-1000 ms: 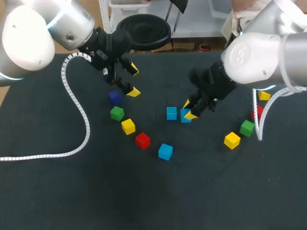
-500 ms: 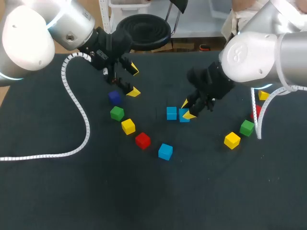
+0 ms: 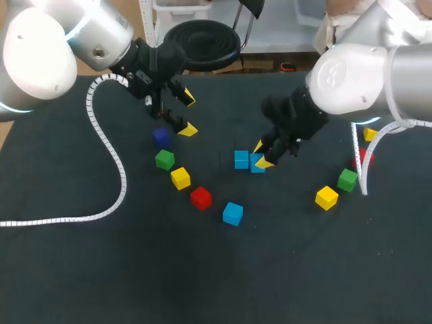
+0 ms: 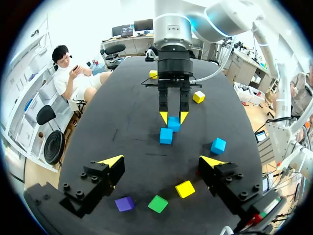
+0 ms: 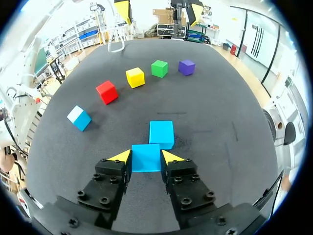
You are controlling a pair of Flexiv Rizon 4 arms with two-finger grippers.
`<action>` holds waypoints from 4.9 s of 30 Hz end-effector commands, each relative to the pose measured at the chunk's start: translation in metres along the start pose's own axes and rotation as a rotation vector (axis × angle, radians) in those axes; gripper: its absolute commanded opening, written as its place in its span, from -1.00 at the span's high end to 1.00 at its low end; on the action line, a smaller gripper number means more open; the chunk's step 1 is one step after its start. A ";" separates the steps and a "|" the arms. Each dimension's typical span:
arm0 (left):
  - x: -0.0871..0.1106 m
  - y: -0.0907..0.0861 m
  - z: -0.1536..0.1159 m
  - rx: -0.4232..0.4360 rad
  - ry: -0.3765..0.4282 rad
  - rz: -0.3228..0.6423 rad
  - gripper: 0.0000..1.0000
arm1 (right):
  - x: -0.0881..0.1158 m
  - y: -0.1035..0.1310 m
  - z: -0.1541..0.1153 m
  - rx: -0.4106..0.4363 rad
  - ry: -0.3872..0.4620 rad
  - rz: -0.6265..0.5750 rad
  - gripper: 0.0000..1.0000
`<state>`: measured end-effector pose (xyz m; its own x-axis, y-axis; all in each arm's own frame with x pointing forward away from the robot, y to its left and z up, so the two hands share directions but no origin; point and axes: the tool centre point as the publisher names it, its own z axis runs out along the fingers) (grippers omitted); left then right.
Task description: Place the blue cubes, place green cubes on the blue cubes, place the yellow cubes on the green cubes, then place the red cubes on the yellow cubes, and place purple cube on the red cubes.
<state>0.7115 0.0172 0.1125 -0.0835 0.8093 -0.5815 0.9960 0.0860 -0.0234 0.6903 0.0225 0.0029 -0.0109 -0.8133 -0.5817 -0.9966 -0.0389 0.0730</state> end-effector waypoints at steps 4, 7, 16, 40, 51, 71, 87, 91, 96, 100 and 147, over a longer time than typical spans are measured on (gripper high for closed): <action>-0.001 0.002 0.000 0.003 0.004 -0.001 -1.00 | 0.001 -0.001 -0.001 0.001 -0.001 -0.003 1.00; -0.001 0.002 0.000 0.003 0.004 -0.001 -1.00 | 0.002 -0.002 -0.002 0.004 -0.001 -0.002 1.00; -0.001 0.002 0.000 0.003 0.004 -0.001 -1.00 | 0.004 -0.005 0.000 0.005 -0.001 -0.003 1.00; -0.001 0.002 0.000 0.003 0.004 -0.001 -1.00 | -0.001 -0.011 0.003 0.001 -0.010 -0.019 1.00; -0.001 0.002 0.000 0.003 0.004 -0.001 -1.00 | 0.001 -0.011 0.003 0.004 -0.013 -0.019 1.00; -0.001 0.002 0.000 0.003 0.004 -0.001 -1.00 | 0.001 -0.015 0.006 -0.003 -0.014 -0.027 1.00; -0.001 0.002 0.000 0.003 0.004 -0.001 -1.00 | 0.002 -0.017 0.006 -0.001 -0.010 -0.029 1.00; -0.001 0.002 0.000 0.003 0.004 -0.001 -1.00 | 0.002 -0.018 0.006 0.000 -0.011 -0.029 1.00; -0.001 0.002 0.000 0.003 0.004 -0.001 -1.00 | 0.003 -0.019 0.006 0.000 -0.009 -0.029 1.00; -0.001 0.002 0.000 0.003 0.004 -0.001 -1.00 | 0.002 -0.019 0.006 -0.001 -0.010 -0.032 1.00; -0.001 0.002 0.000 0.003 0.004 -0.001 -1.00 | 0.004 -0.019 0.007 -0.006 -0.007 -0.028 1.00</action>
<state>0.7115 0.0172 0.1125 -0.0835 0.8093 -0.5815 0.9960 0.0860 -0.0234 0.7103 0.0261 -0.0052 0.0176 -0.8085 -0.5882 -0.9957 -0.0676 0.0632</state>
